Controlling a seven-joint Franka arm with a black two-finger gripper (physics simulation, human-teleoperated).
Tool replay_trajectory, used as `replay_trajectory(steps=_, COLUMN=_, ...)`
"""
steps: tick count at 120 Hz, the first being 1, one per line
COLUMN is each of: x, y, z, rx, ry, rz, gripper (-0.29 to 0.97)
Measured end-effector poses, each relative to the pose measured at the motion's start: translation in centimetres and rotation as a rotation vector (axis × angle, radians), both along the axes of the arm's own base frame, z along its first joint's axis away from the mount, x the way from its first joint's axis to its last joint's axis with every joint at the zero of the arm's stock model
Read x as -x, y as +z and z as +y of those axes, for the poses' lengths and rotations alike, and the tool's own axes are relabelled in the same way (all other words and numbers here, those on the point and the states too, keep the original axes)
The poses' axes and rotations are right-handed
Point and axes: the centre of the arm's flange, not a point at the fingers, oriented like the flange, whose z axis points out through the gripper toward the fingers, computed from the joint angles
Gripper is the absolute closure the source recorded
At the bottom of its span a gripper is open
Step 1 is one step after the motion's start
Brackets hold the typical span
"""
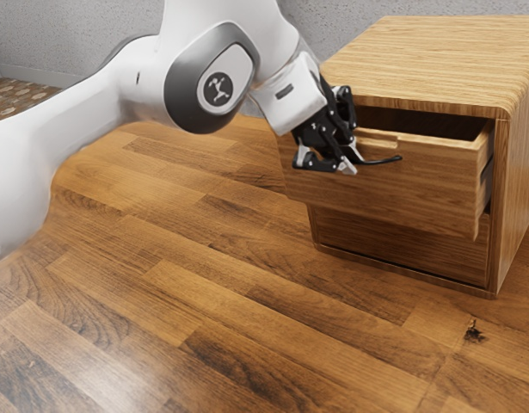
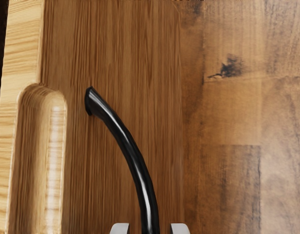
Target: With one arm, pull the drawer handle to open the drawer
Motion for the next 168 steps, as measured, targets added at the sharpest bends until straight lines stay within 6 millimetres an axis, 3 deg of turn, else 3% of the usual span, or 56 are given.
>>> replay_trajectory(steps=36, x=0.6, y=-0.2, z=0.6, rx=0.027, ry=0.032, rz=0.062, gripper=0.64)
replay_trajectory(steps=50, x=0.8, y=-0.1, z=0.6, rx=0.038, ry=0.044, rz=0.081, gripper=0.78)
replay_trajectory(steps=66, x=1.2, y=0.1, z=0.5, rx=0.044, ry=0.056, rz=0.098, gripper=0.81)
replay_trajectory(steps=95, x=2.3, y=0.7, z=0.7, rx=0.054, ry=0.076, rz=0.136, gripper=0.67)
replay_trajectory(steps=114, x=2.5, y=0.6, z=0.8, rx=0.069, ry=0.089, rz=0.163, gripper=0.73)
replay_trajectory(steps=133, x=3.0, y=0.9, z=0.8, rx=0.086, ry=0.100, rz=0.186, gripper=0.68)
replay_trajectory(steps=168, x=3.7, y=0.9, z=1.0, rx=0.113, ry=0.122, rz=0.226, gripper=0.71)
